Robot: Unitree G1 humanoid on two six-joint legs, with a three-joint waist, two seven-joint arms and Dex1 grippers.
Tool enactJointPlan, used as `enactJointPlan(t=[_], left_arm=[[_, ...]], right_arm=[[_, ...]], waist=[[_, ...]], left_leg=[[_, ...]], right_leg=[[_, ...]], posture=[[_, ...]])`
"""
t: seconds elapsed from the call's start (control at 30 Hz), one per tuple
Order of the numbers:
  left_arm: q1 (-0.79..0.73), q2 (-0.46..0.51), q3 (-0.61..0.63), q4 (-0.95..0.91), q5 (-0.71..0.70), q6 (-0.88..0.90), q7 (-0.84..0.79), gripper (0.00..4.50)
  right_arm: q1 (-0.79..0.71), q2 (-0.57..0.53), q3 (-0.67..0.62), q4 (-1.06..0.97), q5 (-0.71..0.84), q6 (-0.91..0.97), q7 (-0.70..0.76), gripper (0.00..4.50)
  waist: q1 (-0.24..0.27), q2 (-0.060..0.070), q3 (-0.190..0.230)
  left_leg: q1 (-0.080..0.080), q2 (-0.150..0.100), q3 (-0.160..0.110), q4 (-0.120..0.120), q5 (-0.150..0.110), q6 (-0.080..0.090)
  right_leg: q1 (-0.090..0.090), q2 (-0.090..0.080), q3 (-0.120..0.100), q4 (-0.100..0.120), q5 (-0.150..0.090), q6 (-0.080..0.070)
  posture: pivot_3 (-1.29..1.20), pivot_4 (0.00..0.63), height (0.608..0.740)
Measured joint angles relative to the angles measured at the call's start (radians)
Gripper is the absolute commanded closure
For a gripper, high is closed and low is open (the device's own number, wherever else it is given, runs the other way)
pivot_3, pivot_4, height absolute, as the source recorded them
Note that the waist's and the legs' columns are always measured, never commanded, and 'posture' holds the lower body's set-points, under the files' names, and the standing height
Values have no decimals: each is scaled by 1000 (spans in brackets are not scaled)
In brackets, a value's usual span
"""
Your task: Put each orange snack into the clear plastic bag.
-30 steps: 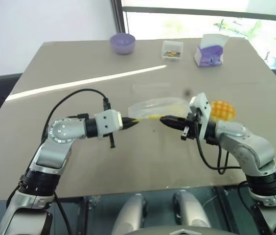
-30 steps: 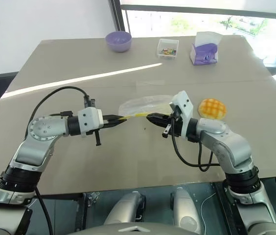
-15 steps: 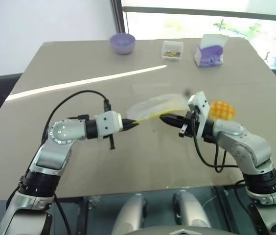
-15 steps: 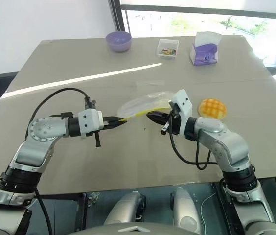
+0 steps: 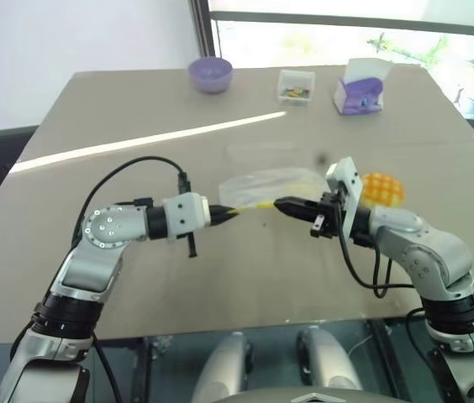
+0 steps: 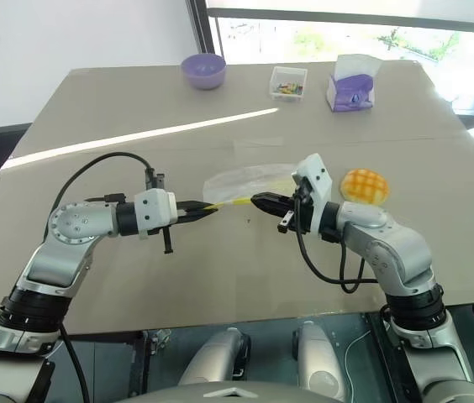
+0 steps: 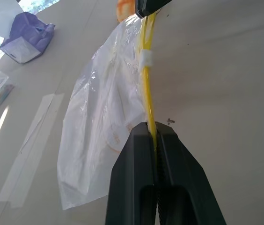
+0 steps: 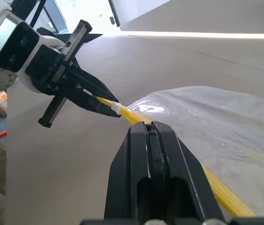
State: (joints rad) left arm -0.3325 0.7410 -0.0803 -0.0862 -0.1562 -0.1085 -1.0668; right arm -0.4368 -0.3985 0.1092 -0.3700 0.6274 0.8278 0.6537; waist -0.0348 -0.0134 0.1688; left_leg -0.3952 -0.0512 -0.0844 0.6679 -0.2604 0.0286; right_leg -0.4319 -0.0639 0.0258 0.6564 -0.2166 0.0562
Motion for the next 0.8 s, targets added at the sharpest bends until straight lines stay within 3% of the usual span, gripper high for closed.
enactJointPlan(t=[0.8], left_arm=[[-12, -7, -7, 0, 0, 13, 2, 4500]], right_arm=[[27, -32, 9, -10, -31, -40, 27, 4463]], waist=[[0, 0, 0]], left_leg=[[0, 0, 0, 0, 0, 0]], right_leg=[[0, 0, 0, 0, 0, 0]], posture=[[0, 150, 740]])
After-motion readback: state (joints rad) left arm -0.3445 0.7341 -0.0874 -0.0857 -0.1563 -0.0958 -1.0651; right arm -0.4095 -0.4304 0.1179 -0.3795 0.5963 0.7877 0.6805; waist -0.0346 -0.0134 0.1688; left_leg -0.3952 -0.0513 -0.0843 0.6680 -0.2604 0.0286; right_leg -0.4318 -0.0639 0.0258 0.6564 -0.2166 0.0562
